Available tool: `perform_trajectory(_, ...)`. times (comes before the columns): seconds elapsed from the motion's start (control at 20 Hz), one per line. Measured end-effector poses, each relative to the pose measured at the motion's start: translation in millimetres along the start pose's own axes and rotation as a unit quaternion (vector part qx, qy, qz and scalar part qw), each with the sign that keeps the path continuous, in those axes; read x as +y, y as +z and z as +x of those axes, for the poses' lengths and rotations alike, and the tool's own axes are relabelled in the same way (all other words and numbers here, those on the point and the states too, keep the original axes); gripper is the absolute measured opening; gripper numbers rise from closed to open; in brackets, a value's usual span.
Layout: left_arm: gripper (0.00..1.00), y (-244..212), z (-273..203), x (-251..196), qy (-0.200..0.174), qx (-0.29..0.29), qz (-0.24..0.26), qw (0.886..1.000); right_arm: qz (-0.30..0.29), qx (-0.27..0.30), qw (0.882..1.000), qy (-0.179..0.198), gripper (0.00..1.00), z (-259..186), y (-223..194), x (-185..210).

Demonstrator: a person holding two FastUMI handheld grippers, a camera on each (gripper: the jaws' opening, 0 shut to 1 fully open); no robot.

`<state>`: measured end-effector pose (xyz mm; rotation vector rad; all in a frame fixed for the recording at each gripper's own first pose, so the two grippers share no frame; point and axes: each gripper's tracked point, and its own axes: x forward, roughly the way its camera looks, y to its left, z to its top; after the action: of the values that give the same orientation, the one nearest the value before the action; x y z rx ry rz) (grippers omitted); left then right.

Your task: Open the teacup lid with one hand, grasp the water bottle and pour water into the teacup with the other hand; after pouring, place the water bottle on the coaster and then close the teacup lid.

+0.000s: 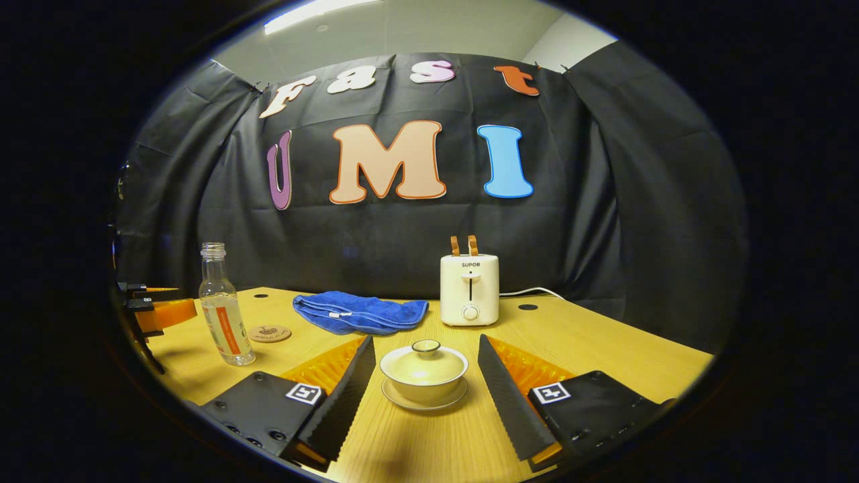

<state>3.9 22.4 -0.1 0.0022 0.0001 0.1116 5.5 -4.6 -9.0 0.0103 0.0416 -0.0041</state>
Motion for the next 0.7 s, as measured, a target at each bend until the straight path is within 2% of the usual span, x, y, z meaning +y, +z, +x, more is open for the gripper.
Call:
perform_trajectory(0.4, 0.94, -0.3, -1.7, 0.9, -0.001, -0.001, 0.000, 1.000, 0.000, 0.001, 1.000, 0.006, 0.97, 3.5, -0.8, 1.5)
perform_trajectory(0.55, 0.94, -0.4, -2.4, 0.6, -0.001, -0.001, 0.000, 1.000, 0.002, 0.005, 0.999, 0.032, 0.97, 15.4, -1.8, 10.8)
perform_trajectory(0.7, 0.94, -0.2, -0.7, 0.7, -0.001, -0.001, 0.000, 1.000, 0.001, 0.010, 1.000, 0.026, 0.97, 31.0, -4.4, 6.4)
